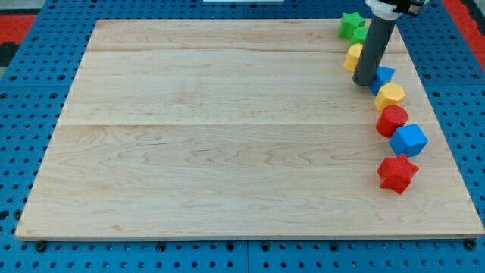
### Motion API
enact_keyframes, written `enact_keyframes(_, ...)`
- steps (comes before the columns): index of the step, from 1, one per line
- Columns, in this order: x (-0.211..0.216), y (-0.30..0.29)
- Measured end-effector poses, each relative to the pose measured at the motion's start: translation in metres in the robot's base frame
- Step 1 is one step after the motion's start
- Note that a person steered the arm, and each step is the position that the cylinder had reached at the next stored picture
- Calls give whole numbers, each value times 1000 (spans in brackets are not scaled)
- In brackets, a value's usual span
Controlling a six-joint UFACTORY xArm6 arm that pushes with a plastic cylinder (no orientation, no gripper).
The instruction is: Move the yellow heart to the top side of the blue triangle
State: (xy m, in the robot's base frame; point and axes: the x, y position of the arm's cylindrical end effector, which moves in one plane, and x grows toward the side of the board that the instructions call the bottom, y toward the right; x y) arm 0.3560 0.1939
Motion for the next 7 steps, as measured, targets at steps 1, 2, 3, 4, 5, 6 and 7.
enact_keyframes(1, -2, -9)
enact_keyframes(2, -27, -34)
enact_keyframes(3, -43, -34)
enact_keyframes(4, -43, -34)
enact_keyframes(5, -50, -34)
enact_keyframes(6, -52, -34)
enact_keyframes(7, -52, -34)
